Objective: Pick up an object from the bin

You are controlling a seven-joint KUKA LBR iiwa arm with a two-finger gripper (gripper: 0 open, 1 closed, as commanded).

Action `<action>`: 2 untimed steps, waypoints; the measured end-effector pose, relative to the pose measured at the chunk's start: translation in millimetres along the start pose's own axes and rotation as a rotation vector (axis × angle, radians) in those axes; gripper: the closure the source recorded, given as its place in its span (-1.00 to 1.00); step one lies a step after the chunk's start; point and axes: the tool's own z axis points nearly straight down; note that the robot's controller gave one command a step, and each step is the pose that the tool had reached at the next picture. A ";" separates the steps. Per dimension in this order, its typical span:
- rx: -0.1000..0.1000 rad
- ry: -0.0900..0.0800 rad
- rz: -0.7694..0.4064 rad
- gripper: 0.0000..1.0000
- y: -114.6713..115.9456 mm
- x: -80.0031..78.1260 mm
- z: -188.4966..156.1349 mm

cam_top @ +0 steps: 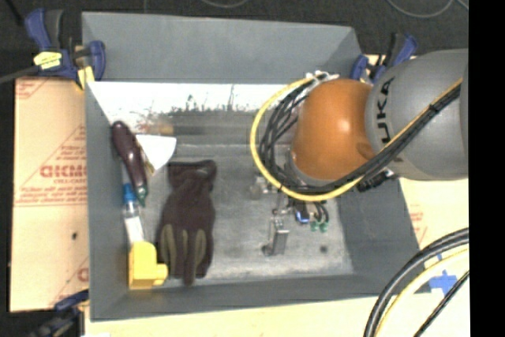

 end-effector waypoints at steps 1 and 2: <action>-0.001 -0.008 0.001 -1.00 0.2 -1.8 -4.6; 0.003 -0.005 -0.223 -1.00 44.4 11.3 12.1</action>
Offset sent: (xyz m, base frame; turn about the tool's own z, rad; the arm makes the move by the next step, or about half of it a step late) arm -0.0211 0.0741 -0.0220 -0.3547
